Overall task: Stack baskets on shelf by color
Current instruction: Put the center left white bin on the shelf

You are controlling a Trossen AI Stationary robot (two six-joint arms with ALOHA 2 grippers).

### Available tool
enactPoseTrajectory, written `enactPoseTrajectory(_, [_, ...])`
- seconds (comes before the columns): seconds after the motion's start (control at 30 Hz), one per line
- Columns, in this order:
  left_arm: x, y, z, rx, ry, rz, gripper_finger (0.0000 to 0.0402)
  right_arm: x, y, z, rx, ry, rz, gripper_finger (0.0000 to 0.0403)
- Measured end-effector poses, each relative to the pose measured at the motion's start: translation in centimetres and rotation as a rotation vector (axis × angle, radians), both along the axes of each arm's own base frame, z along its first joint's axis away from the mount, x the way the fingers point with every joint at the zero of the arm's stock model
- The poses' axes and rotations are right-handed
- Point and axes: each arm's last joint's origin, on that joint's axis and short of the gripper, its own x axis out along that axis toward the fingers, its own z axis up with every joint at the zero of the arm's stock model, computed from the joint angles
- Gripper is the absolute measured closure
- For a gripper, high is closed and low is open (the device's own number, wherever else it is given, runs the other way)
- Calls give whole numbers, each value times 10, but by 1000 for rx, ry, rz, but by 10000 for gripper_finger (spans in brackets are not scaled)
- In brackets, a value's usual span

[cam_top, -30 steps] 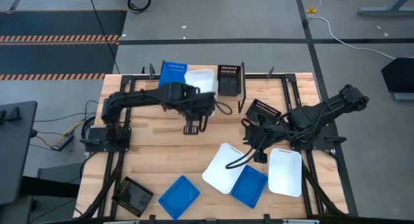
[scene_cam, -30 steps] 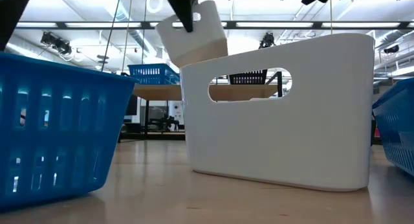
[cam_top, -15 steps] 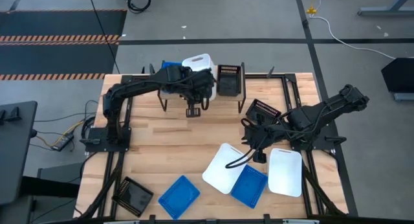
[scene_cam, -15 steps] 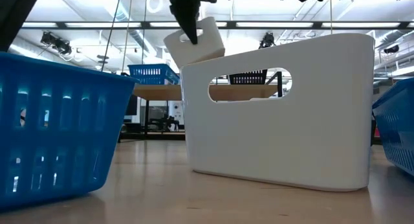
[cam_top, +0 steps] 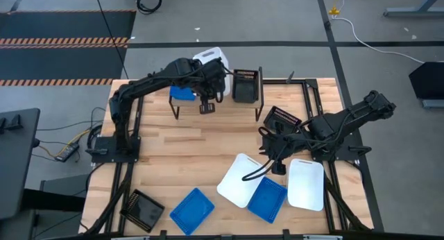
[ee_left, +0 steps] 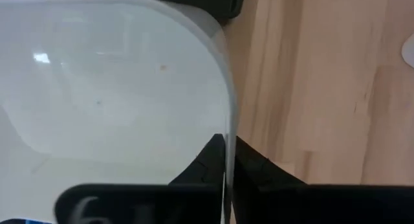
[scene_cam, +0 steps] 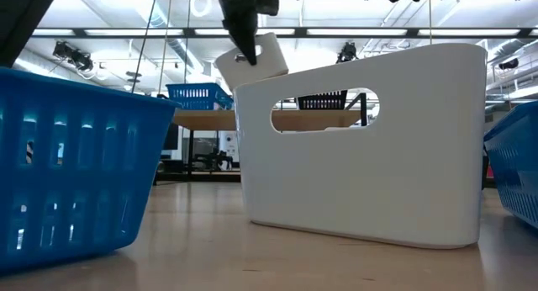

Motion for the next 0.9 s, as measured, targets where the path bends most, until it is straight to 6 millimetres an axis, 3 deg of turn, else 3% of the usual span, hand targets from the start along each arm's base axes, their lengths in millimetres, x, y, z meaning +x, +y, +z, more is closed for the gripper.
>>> enactPoseTrajectory(0.5, [2, 0, 1, 5, -14, -18, 305, 0, 0, 0, -8, 1, 9, 328])
enactPoseTrajectory(0.9, [3, 0, 1, -14, -44, 39, 296, 0, 0, 0, -12, 2, 14, 328])
